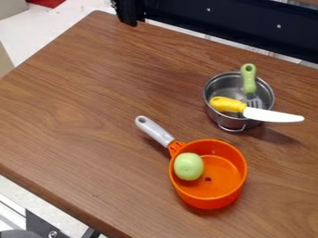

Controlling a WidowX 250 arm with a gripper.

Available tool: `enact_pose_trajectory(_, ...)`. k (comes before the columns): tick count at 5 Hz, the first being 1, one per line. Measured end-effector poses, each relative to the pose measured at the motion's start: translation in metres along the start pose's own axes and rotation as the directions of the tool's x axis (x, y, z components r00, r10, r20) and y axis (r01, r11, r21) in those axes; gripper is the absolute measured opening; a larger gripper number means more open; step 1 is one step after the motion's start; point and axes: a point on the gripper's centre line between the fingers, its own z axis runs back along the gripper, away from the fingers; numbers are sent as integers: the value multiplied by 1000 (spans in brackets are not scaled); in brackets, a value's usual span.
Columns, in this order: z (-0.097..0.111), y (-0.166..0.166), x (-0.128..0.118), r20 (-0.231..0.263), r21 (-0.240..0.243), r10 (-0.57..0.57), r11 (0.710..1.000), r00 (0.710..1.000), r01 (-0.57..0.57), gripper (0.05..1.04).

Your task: Place the silver pot on top to the left of the pan

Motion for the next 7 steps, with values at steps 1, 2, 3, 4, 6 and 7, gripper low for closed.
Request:
enact_pose_trajectory(1, -15, 5, -3, -22, 42, -7, 999, 1000, 8, 999)
enact_pose_trajectory(2, -16, 4, -12, -71, 29, -180, 983, 981, 182, 999)
enact_pose_trajectory(3, -18, 4, -27, -126, 11, -412, 909, 902, 416, 999)
enact_pose_trajectory(4, -18, 3, -43, -177, -49, -618, 783, 766, 620, 999)
enact_pose_trajectory(6, -32, 7, -78, -248, -150, -894, 416, 373, 897, 999)
enact_pose_trajectory(7, -33, 11, -96, -194, -163, -938, 319, 286, 934, 999)
